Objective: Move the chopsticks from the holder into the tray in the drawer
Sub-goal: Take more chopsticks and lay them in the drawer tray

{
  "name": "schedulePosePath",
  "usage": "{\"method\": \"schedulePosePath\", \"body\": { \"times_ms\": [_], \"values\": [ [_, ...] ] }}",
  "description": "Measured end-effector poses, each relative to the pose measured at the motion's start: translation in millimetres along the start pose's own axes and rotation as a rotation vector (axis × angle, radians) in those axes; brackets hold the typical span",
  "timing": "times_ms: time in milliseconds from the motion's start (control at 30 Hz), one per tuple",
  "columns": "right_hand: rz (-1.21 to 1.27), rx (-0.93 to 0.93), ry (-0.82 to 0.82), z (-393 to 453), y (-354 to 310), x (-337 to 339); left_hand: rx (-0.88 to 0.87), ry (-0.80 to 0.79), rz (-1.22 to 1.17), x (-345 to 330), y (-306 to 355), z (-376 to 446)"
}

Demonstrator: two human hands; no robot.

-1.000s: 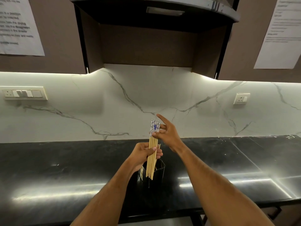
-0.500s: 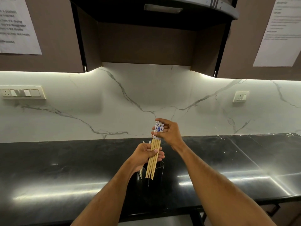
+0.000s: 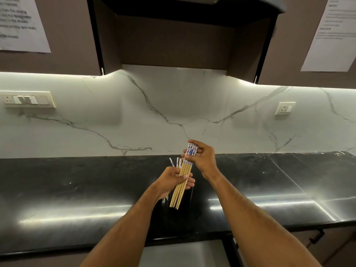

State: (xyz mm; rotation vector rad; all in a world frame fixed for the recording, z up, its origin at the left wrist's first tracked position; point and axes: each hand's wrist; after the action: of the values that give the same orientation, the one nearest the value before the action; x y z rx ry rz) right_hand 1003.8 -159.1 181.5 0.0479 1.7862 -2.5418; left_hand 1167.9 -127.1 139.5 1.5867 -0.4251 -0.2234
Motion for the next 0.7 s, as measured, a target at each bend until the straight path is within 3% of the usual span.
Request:
{"method": "schedulePosePath", "body": {
  "times_ms": [467,600,700],
  "values": [
    [0.015,-0.114,0.092,-79,46,3,0.148,0.012,0.238,-16,-56,-39],
    [-0.325,-0.027,0.087,-95,63,11,0.189,0.033,0.441,-19,-80,-44],
    [-0.671,0.196,-0.135,-110,73,15,0.236,0.051,0.622,-23,-95,-43]
  ]
}}
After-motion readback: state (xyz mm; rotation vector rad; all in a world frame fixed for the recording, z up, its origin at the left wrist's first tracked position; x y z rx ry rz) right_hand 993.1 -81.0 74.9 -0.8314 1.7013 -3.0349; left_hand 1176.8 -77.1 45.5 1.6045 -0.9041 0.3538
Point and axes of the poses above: each hand's wrist, its own z-axis towards the middle knuckle, its own x-axis out of the back of the hand, y = z × x, and after that the axes turned 9 degrees about z, right-handed
